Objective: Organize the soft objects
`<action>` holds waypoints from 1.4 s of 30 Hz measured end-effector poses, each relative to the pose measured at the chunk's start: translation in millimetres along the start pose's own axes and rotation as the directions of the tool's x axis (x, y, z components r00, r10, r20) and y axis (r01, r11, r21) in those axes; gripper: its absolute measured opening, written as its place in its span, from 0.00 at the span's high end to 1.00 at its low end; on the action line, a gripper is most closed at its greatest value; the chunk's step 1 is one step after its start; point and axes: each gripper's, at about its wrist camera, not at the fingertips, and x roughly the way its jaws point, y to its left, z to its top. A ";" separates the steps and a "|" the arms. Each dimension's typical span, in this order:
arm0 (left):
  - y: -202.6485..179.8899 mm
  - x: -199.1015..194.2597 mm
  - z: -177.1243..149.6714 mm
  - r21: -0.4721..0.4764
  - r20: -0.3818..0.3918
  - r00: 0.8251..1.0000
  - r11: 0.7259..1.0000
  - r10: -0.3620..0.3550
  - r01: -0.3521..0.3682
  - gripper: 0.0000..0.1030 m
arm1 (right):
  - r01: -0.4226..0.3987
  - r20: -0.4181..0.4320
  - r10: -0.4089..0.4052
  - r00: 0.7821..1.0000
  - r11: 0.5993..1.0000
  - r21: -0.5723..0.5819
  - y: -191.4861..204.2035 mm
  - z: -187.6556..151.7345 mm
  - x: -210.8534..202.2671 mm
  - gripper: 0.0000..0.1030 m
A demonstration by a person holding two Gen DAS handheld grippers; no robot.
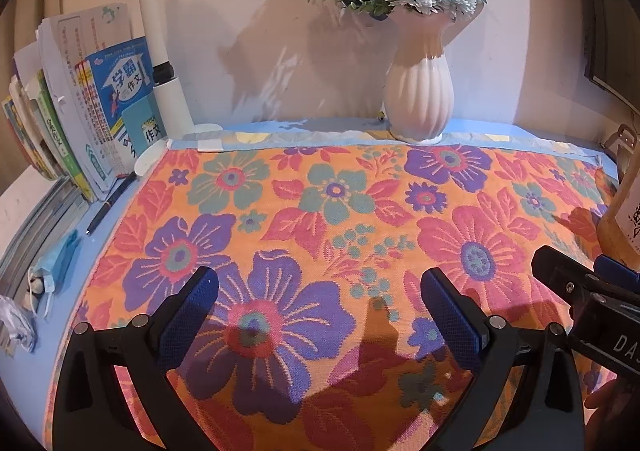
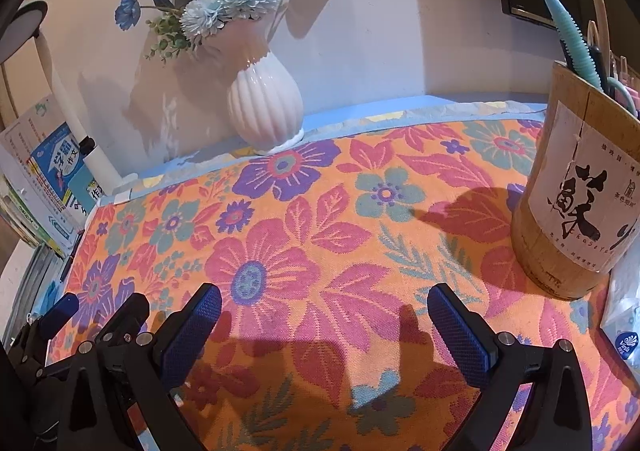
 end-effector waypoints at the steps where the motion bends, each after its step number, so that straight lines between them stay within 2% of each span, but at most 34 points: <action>1: -0.3 0.2 0.0 0.000 -0.002 1.000 1.000 0.002 -0.002 0.02 | -0.001 -0.002 0.001 1.000 1.000 0.001 -0.1 0.0 0.3 0.00; 42: 0.3 3.3 -0.3 0.007 -0.018 1.000 1.000 0.010 -0.010 0.02 | 0.010 -0.022 -0.010 1.000 1.000 0.009 2.0 -1.1 5.7 0.00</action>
